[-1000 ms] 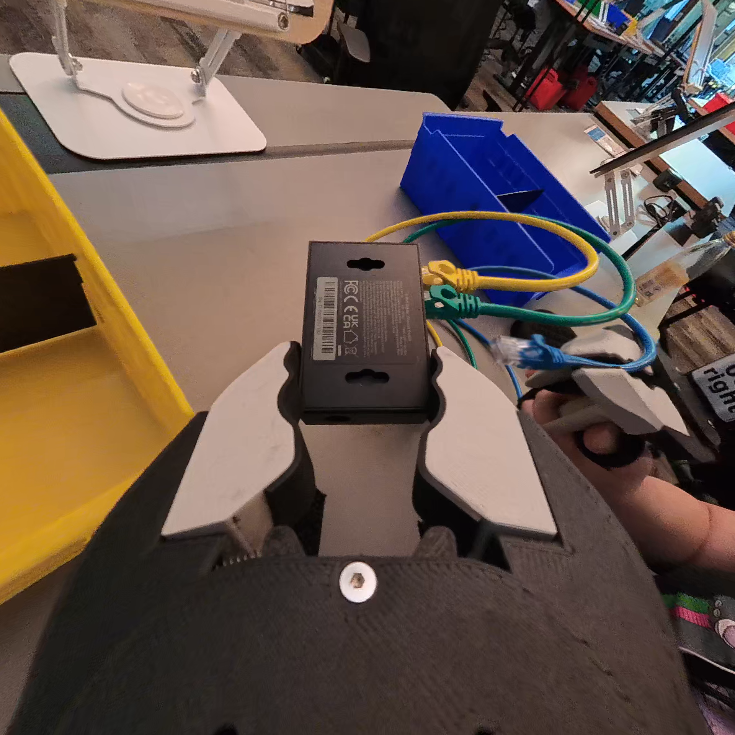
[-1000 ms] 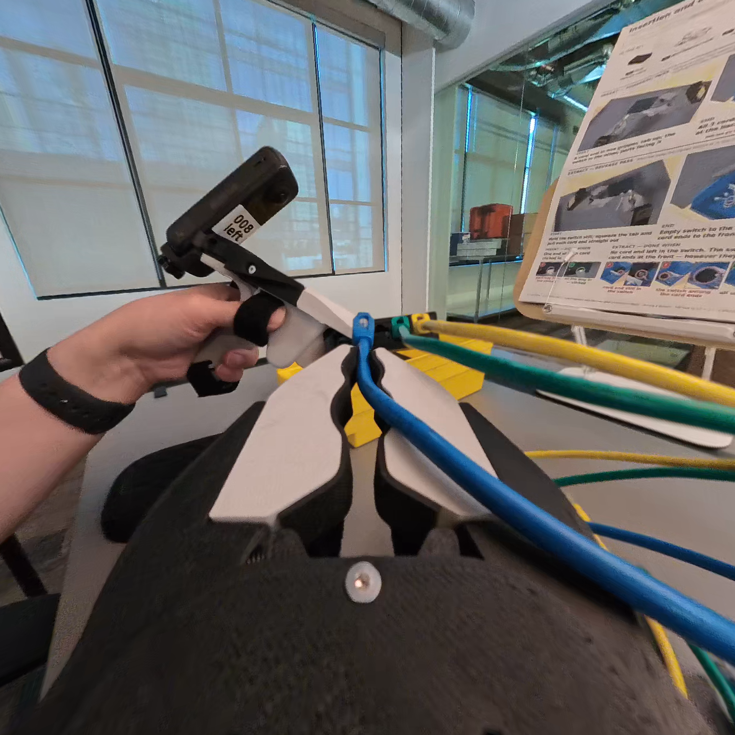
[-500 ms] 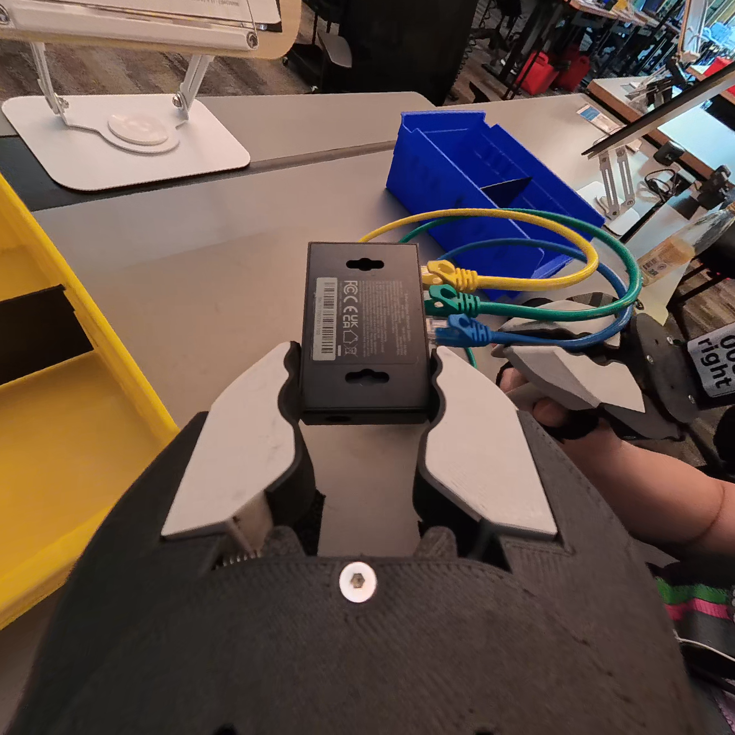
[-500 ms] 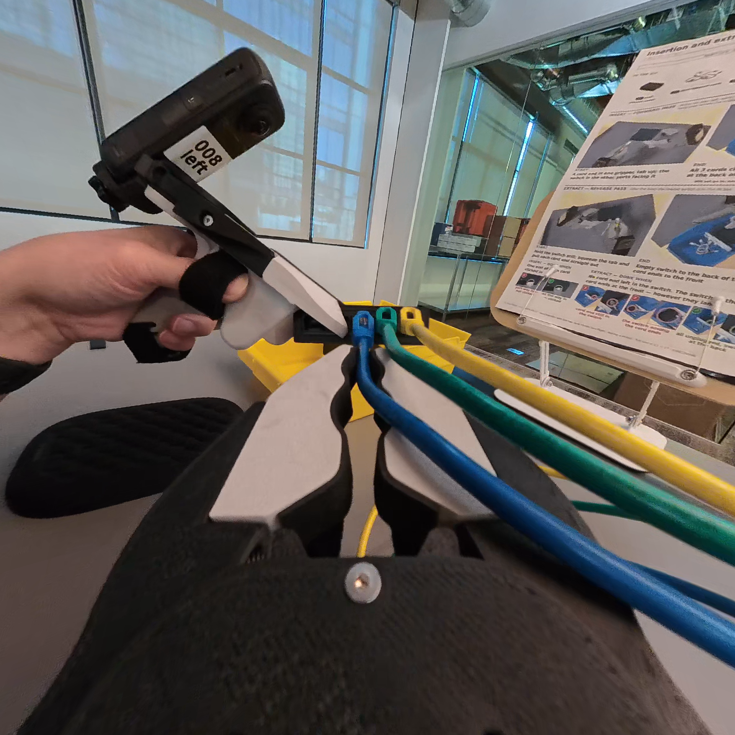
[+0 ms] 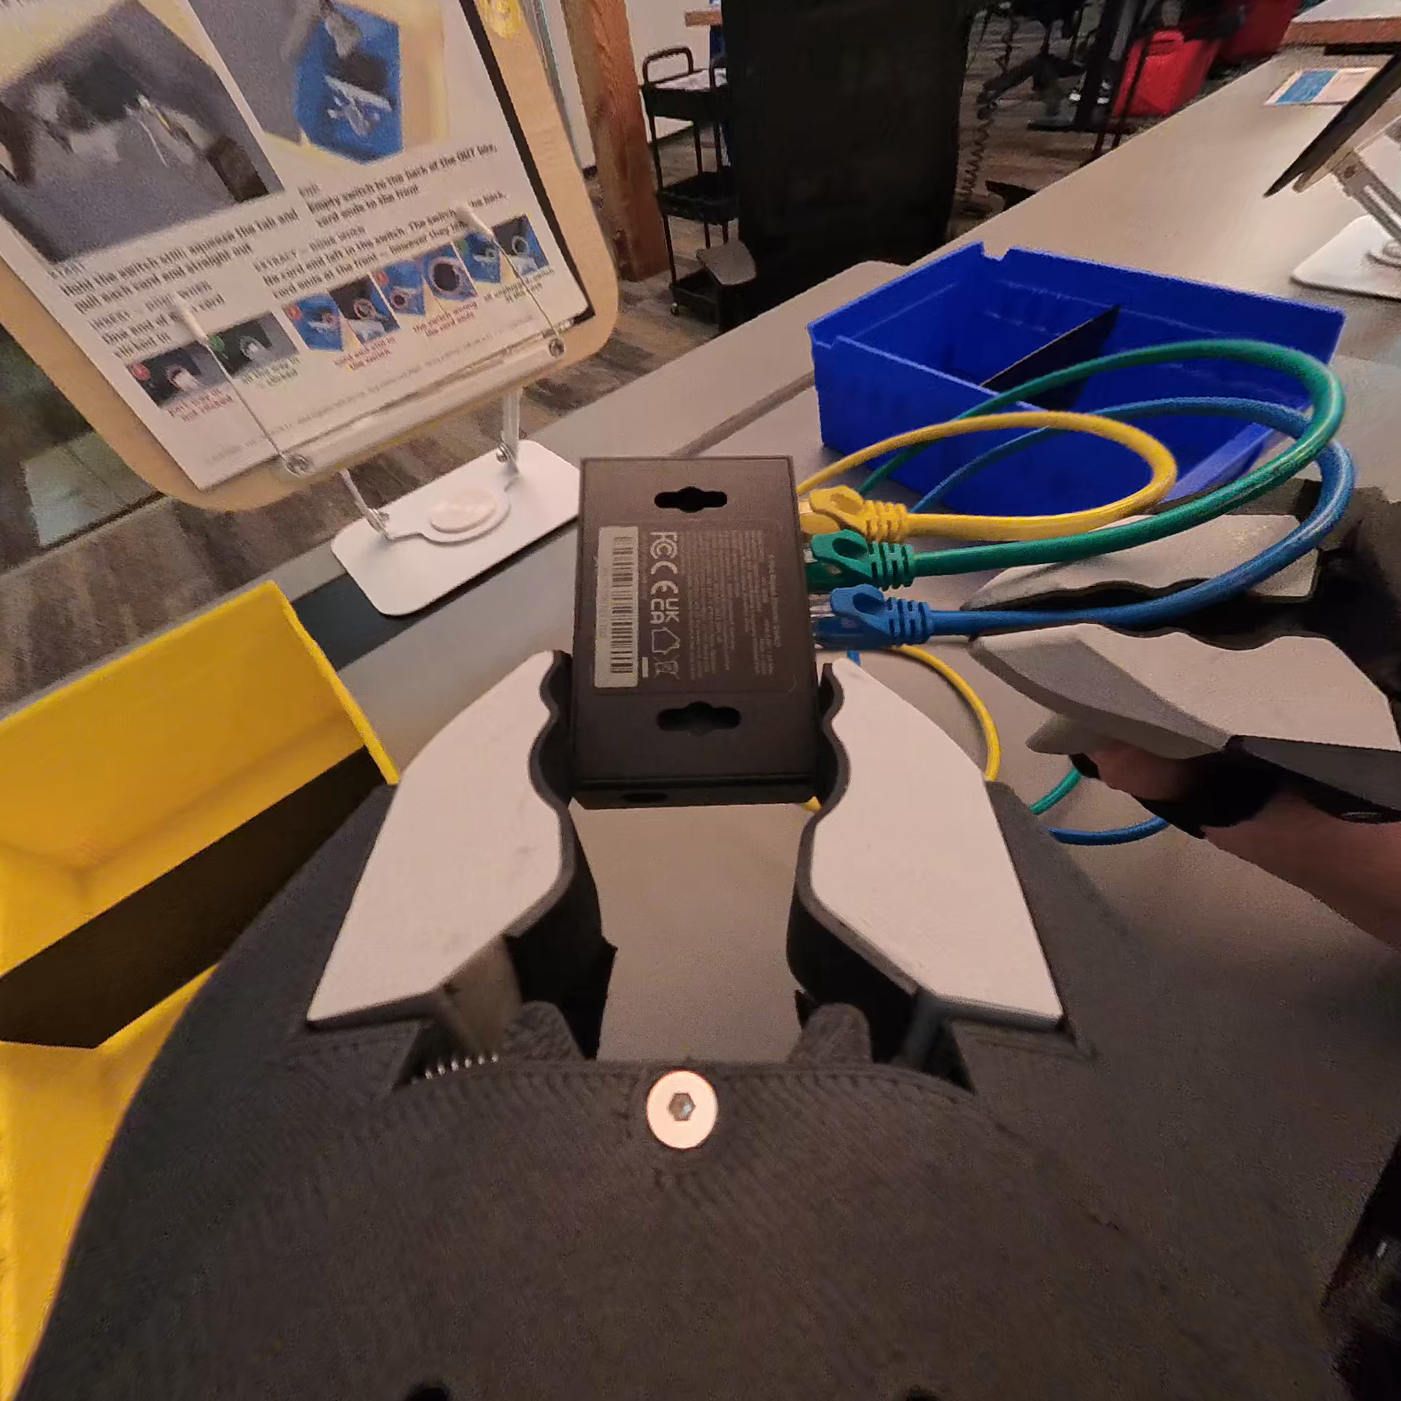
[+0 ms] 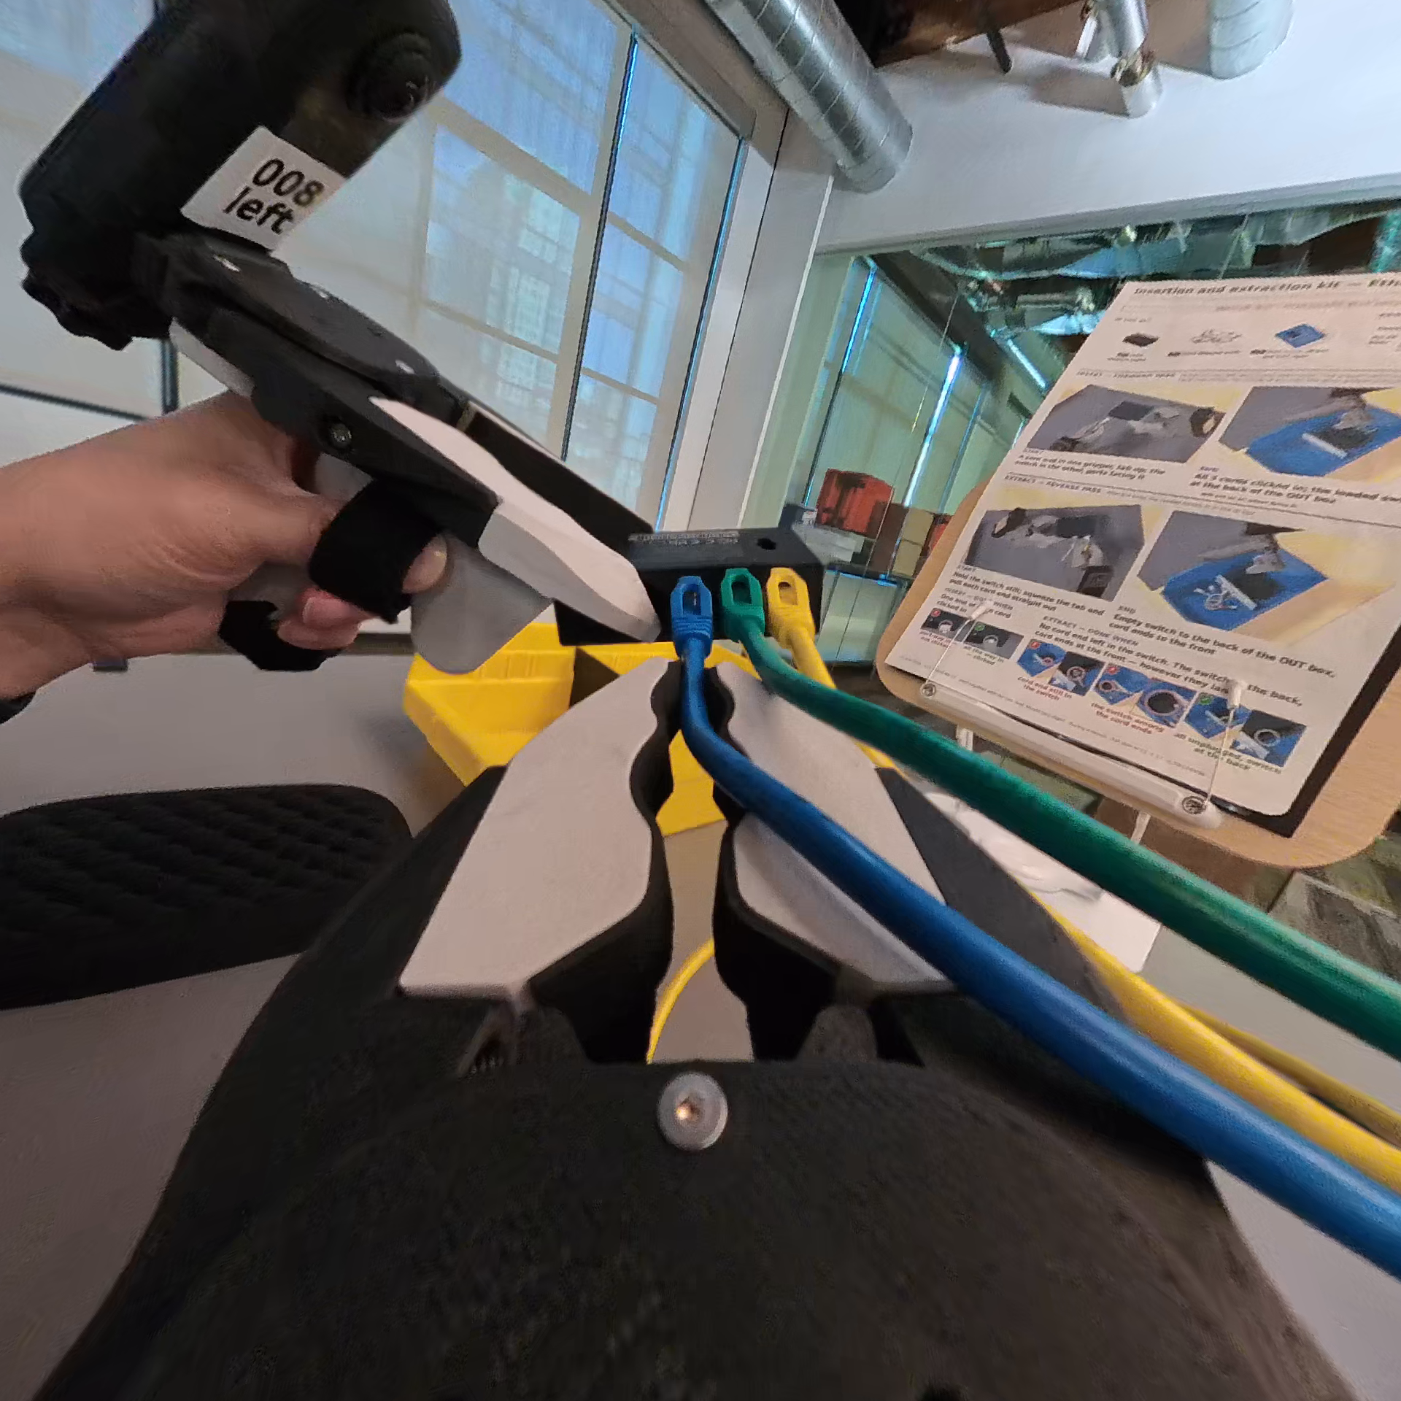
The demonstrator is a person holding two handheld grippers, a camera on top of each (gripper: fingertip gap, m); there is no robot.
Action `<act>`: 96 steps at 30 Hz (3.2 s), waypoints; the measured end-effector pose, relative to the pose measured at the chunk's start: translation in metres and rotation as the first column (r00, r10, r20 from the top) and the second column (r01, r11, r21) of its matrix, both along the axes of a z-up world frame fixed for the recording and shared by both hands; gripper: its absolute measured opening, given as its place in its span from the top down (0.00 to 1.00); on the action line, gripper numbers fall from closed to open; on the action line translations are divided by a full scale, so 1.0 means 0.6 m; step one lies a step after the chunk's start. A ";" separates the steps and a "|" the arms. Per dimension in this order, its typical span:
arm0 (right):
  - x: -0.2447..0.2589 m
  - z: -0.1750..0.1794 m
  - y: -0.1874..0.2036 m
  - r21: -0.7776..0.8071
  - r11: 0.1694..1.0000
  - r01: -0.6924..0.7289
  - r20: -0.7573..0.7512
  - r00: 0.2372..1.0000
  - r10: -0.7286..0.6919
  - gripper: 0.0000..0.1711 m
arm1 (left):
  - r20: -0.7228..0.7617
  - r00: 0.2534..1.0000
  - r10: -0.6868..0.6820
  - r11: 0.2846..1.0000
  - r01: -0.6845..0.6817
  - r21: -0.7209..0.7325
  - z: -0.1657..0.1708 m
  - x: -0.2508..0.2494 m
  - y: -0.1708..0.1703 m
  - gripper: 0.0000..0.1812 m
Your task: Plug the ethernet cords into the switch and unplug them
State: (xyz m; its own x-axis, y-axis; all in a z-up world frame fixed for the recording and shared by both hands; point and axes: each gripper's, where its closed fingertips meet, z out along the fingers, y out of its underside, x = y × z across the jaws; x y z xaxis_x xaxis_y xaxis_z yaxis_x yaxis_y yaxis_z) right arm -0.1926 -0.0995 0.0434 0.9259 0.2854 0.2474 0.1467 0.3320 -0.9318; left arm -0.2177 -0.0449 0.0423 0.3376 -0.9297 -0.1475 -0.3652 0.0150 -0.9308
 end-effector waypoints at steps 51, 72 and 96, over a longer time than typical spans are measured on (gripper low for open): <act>0.058 -0.157 -0.023 -0.259 0.966 -0.015 0.066 0.997 0.033 0.96 | 0.252 0.954 -0.165 0.973 0.199 -0.118 -0.166 0.069 -0.033 0.66; 0.025 -0.130 -0.077 -0.276 0.960 0.041 0.227 0.974 0.024 0.89 | 0.254 0.967 -0.025 0.998 0.040 -0.053 -0.127 0.031 0.022 0.66; 0.016 -0.016 -0.008 -0.652 0.073 -0.755 -0.640 0.600 0.479 0.82 | 0.373 0.810 -0.453 0.880 0.338 0.334 0.035 0.037 -0.105 0.71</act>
State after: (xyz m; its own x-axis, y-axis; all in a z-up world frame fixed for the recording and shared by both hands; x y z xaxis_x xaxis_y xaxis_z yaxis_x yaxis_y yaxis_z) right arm -0.1828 -0.1046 0.0336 0.2747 0.6810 -0.6788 0.0850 -0.7204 -0.6884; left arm -0.1956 -0.1078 0.0632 0.0298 -0.9496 -0.3120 0.1554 0.3128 -0.9370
